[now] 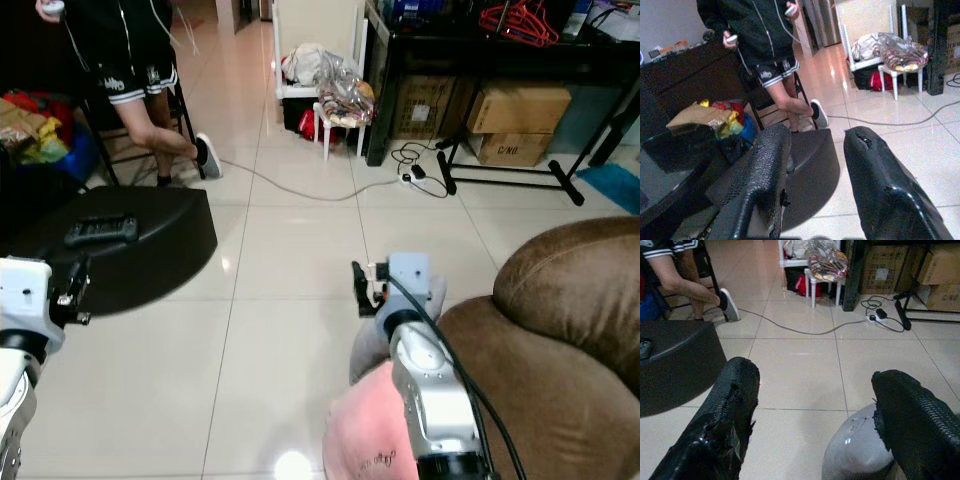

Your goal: Move the pillow to the sofa from floor

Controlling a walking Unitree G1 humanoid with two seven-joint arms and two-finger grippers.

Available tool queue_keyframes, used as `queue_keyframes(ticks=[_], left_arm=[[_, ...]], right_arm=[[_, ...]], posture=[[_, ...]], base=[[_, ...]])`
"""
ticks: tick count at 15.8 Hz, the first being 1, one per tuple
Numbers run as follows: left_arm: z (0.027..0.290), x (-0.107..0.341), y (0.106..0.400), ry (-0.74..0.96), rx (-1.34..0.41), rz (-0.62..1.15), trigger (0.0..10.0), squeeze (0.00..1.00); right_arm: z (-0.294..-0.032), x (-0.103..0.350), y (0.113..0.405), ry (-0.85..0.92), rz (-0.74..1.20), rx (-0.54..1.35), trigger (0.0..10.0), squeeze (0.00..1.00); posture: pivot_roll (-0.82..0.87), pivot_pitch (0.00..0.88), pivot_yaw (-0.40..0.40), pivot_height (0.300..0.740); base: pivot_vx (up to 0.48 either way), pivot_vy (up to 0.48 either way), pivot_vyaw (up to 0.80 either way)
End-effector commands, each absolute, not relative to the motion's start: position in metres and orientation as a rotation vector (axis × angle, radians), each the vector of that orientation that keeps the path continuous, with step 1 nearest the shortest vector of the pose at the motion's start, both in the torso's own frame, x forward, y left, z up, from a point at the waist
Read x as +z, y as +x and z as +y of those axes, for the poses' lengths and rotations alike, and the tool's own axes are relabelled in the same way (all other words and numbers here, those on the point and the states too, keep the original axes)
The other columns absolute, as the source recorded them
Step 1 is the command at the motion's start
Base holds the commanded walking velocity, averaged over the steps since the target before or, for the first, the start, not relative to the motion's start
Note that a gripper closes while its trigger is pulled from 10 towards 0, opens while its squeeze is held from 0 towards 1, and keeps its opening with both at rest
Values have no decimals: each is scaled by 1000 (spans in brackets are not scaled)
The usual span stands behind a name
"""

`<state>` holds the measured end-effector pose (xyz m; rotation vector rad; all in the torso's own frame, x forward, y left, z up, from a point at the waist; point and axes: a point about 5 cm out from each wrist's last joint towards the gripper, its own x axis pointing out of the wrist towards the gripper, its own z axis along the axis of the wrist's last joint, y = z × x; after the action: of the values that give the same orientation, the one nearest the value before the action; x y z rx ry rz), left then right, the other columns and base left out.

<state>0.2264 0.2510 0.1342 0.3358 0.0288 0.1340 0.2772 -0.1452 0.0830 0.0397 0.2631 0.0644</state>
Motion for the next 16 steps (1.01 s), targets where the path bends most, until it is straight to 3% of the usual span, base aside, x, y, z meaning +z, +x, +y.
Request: queue_keyframes(ticks=[1,16], left_arm=[[250,132,226,339,144,32,10000,0],[242,130,230,323,131,17,10000,0]], right_arm=[[-145,84,280,49,260,65,10000,0],[-142,83,283,25,272,106,10000,0]], posture=[[7,0,-20,670],[9,0,-54,555]], base=[[0,0,0],[0,0,0]])
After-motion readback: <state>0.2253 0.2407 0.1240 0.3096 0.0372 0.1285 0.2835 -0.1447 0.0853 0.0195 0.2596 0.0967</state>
